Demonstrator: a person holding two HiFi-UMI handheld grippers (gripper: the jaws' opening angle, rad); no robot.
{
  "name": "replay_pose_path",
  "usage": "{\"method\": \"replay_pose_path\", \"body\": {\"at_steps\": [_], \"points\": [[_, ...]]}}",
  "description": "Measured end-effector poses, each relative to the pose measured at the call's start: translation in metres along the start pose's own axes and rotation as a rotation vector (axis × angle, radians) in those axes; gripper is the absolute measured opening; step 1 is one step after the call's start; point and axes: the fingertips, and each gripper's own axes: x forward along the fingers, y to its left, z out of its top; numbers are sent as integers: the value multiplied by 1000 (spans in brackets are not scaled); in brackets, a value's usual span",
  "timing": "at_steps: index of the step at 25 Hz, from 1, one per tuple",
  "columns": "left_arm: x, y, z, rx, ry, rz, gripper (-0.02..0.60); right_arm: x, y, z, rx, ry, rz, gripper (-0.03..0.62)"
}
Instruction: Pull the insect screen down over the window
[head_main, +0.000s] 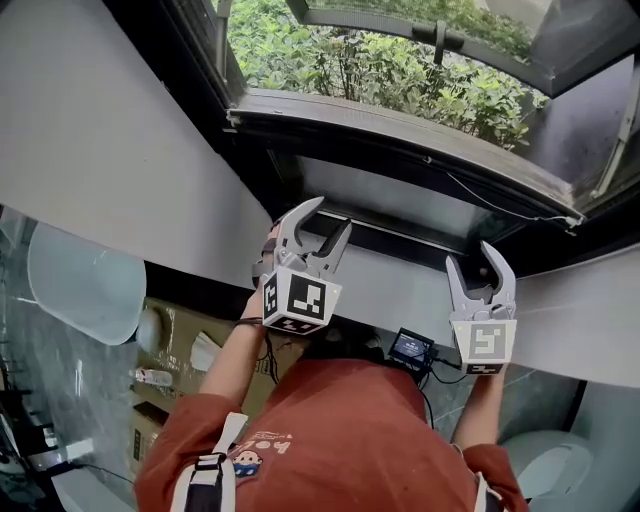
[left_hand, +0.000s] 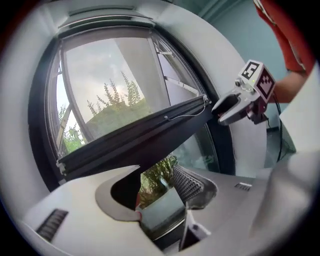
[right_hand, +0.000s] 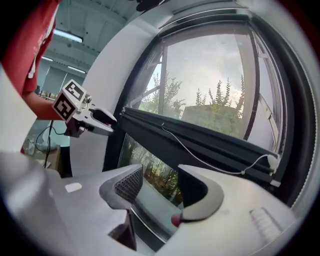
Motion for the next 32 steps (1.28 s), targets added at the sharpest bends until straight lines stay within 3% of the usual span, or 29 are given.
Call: {"method": "replay_pose_path", "body": {"at_steps": [4, 8, 13, 16, 20, 23, 28, 32], "points": [[-11, -10, 4, -174, -52, -38, 204, -7, 13, -1, 96, -26, 36, 227], [-23, -14, 14, -297, -99, -49, 204, -14, 23, 3, 191, -70, 56, 227], [-39, -12, 27, -403, -189, -6, 202, -23, 22, 22, 252, -191, -38, 227], [-45, -12, 30, -420, -224, 15, 192, -30, 17, 26, 278, -246, -117, 225], [-49, -11, 25, -410, -239, 41, 141, -36, 11, 25, 323, -287, -166, 167], [-53, -10, 22, -425, -244, 52, 81, -39, 6, 22, 326, -287, -188, 136], [-50, -7, 17, -419, -236, 64, 15, -42, -4, 21, 328, -281, -245, 20], [-49, -6, 15, -427, -236, 64, 5, -43, -8, 20, 319, -273, -270, 9]]}}
